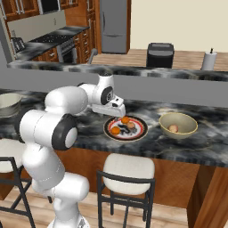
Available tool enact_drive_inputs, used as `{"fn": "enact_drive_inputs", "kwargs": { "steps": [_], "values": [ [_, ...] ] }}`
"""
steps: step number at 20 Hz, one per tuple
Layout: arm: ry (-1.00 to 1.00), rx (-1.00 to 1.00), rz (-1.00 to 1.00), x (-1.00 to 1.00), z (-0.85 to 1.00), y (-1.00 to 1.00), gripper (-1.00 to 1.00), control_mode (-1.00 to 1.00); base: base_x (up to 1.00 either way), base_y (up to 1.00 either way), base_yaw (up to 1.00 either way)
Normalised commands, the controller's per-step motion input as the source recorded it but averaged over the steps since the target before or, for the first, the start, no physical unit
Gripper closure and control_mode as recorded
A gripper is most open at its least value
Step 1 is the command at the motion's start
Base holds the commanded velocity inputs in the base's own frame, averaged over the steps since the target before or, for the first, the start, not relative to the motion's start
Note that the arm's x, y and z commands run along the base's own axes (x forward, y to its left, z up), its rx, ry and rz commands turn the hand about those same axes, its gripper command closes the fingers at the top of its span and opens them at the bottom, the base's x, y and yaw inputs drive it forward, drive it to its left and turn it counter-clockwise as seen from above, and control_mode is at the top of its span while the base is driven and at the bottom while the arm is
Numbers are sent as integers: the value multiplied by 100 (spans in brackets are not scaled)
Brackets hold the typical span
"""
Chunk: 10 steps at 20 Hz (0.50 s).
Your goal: Take the fruits from the plate on the dining counter and place two fruits in each bowl.
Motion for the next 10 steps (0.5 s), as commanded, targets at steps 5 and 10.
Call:
{"fn": "enact_drive_inputs", "kwargs": {
  "steps": [5, 10],
  "values": [
    [-2, 1, 1, 32, -52, -4, -100, -100, 0, 0, 0],
    [-2, 0, 0, 5, -41, -12, -100, -100, 0, 0, 0]
  ]
}}
